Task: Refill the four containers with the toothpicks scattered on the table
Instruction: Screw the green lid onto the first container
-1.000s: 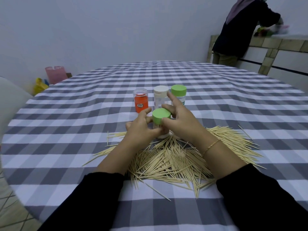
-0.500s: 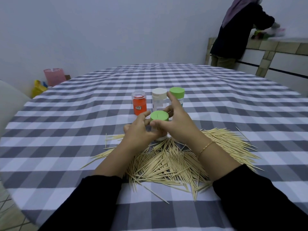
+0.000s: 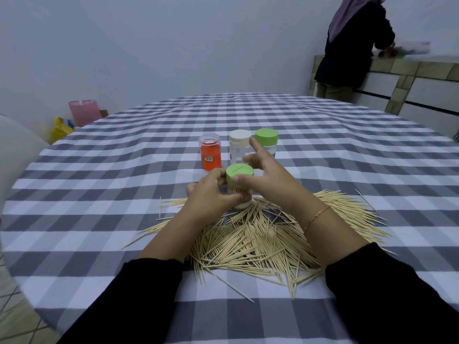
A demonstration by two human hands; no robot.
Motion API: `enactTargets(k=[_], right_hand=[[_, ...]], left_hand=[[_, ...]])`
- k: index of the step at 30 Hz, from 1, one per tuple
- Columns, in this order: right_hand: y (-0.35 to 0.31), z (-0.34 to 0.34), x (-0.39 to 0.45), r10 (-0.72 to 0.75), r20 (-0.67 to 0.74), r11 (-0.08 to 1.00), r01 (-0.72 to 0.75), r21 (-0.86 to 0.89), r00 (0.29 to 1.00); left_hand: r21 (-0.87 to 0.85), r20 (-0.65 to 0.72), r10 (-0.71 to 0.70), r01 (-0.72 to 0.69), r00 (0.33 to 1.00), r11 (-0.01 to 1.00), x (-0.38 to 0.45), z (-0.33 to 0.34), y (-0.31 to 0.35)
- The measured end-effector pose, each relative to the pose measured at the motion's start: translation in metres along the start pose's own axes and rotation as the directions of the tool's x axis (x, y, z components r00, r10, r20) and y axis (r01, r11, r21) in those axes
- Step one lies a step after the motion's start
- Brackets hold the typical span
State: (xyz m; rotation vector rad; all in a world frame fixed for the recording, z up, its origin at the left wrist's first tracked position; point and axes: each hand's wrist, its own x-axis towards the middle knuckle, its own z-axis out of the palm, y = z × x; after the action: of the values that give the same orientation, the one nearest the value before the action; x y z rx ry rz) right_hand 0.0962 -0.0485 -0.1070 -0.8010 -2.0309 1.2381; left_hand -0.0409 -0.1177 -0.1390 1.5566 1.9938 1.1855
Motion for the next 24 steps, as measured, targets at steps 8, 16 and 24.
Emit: enactTargets(k=[8,16,24], right_hand=[[-0.001,0.000,-0.001,0.002,-0.003,0.994,-0.002,-0.111,1.000],[-0.001,0.006,-0.003,-0.007,-0.046,0.985,-0.001,-0.172,0.999],[-0.010,-0.010,-0.002,0.081,-0.009,0.983,-0.081,-0.164,0.997]], left_hand=[[0.039,0.005,0.032,-0.033,0.999,0.999,0.000,-0.003,0.003],[0.126,-0.047,0.031,-0.025,0.998,0.992,-0.002,0.000,0.007],[0.291,-0.061,0.061,-0.041,0.996,0.956,0.002,0.002,0.016]])
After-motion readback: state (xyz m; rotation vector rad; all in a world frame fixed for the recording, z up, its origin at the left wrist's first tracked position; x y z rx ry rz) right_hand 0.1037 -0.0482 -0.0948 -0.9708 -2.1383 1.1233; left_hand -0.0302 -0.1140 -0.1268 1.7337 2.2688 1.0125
